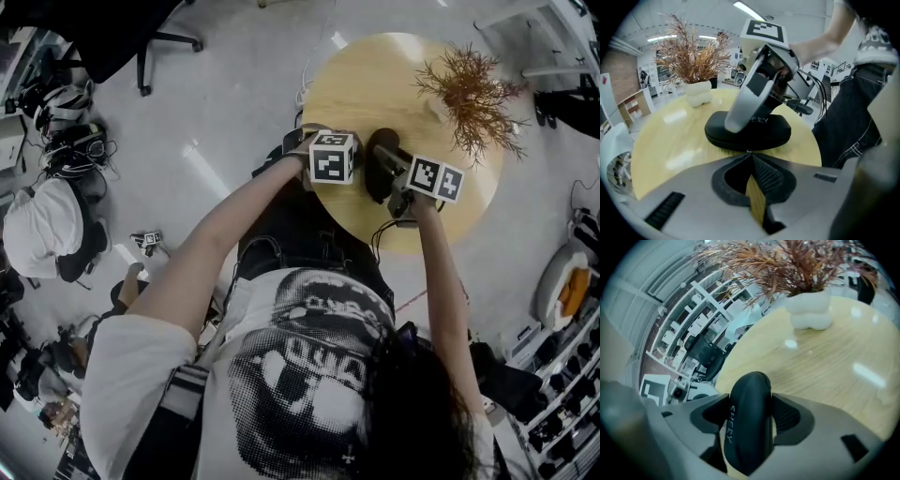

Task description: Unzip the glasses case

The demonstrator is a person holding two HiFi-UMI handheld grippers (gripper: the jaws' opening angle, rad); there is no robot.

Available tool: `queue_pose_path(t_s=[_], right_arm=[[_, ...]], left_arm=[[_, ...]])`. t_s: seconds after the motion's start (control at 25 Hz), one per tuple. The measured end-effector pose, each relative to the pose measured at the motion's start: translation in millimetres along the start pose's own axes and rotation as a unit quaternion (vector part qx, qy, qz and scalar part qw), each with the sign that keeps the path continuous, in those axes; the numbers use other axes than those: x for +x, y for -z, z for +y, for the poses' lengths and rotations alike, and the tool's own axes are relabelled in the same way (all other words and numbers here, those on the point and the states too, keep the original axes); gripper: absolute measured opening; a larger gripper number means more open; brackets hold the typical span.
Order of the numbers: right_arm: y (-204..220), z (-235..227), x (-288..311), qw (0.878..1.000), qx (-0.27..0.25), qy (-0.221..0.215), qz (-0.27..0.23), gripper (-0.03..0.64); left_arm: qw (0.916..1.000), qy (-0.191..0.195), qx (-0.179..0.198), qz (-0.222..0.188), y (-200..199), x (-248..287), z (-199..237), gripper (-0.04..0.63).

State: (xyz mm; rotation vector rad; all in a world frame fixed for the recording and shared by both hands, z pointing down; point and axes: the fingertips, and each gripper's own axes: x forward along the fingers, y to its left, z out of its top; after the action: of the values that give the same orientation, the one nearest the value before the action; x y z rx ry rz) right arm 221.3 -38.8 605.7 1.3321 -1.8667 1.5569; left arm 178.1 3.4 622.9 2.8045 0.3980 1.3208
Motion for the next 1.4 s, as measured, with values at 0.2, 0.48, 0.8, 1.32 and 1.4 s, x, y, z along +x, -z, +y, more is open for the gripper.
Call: queue_pose_path(t_s=[0.2, 0.48, 0.8, 1.32, 1.4], right_arm=[[-3.7, -2.2, 2.1, 0.995, 0.075, 0.026, -0.053, 0.285], [-22.4, -1.5, 4.7, 0.974, 0.171, 0.040, -0.140, 0.281], [-29.0, 14.4, 8.9, 0.989, 0.102, 0.005, -0.111, 0.304], [-8.3, 97.9, 32.8, 0.675, -0.724, 0.041, 0.134, 0.342], [-3.0, 100.6, 47.0, 0.657, -0.734, 0.028, 0.170, 0.340]], left_arm=[[1.0000, 0.004, -0.009, -0.001, 8.2, -5.9, -23.1, 0.012], [0.9987, -0.022, -0.041, -0.020, 17.1, -19.6, -41.4, 0.012], [0.9972, -0.062, -0.036, 0.019, 52.8, -45.4, -13.8, 0.012], [0.9930, -0.069, 0.051, 0.081, 86.0, -90.4, 48.4, 0.012], [0.9937, -0.064, 0.051, 0.075, 84.7, -91.1, 51.2, 0.012]])
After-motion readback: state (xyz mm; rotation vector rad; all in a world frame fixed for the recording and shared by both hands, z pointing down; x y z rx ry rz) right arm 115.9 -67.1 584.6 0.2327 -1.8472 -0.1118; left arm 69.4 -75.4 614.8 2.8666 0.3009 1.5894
